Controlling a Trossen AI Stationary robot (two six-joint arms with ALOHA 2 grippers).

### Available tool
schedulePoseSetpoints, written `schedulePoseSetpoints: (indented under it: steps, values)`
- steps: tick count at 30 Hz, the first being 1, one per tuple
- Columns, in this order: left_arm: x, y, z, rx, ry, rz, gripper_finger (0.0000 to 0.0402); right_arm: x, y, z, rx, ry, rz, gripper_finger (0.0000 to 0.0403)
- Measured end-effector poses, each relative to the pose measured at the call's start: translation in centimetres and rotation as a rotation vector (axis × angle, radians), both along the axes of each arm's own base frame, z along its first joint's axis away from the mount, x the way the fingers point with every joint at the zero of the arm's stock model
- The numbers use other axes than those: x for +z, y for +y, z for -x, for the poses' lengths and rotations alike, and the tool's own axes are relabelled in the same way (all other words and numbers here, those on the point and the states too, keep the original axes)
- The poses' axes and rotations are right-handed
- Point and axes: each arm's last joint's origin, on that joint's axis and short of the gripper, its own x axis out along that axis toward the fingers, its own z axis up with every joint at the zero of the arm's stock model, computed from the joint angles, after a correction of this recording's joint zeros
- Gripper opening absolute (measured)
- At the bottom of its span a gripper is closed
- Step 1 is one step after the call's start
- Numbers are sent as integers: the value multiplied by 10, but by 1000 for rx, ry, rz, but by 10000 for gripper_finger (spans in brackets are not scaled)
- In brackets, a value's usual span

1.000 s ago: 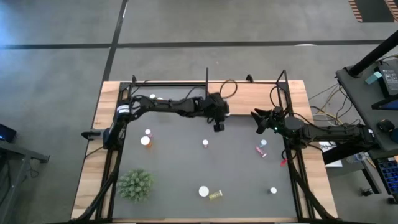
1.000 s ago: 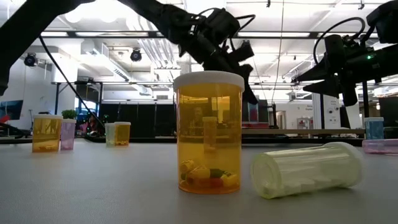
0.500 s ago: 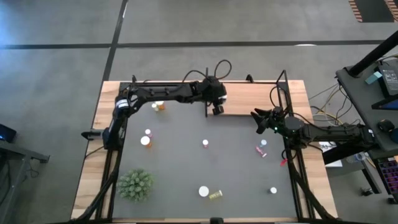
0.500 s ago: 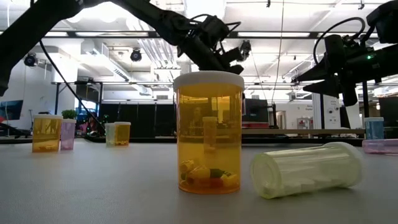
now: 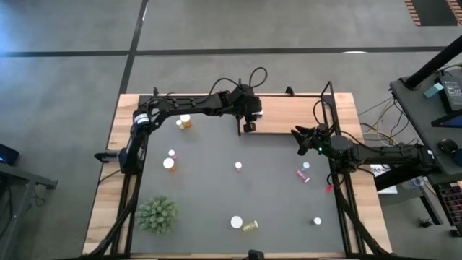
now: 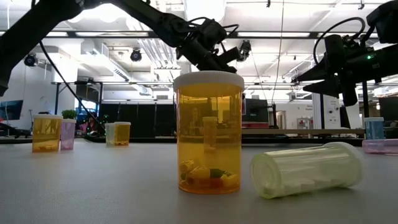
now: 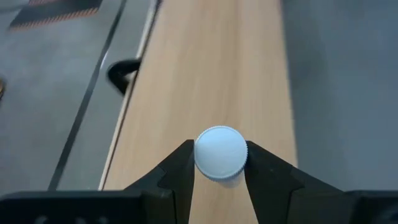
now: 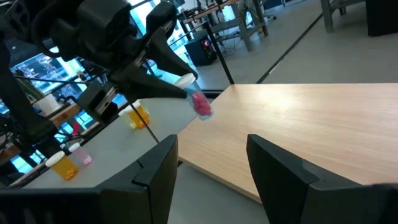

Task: Pick and place medicine bottles onto shelf by color
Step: Put the top left blue pill bottle on the shelf

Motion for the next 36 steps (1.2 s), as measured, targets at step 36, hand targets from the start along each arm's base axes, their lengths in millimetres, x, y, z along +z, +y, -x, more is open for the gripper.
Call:
schedulePoseSetpoints:
  steps: [36]
  values:
    - [-16,-18,-23,-168,-58,4,108,-1,0,0,0,8,-1,183]
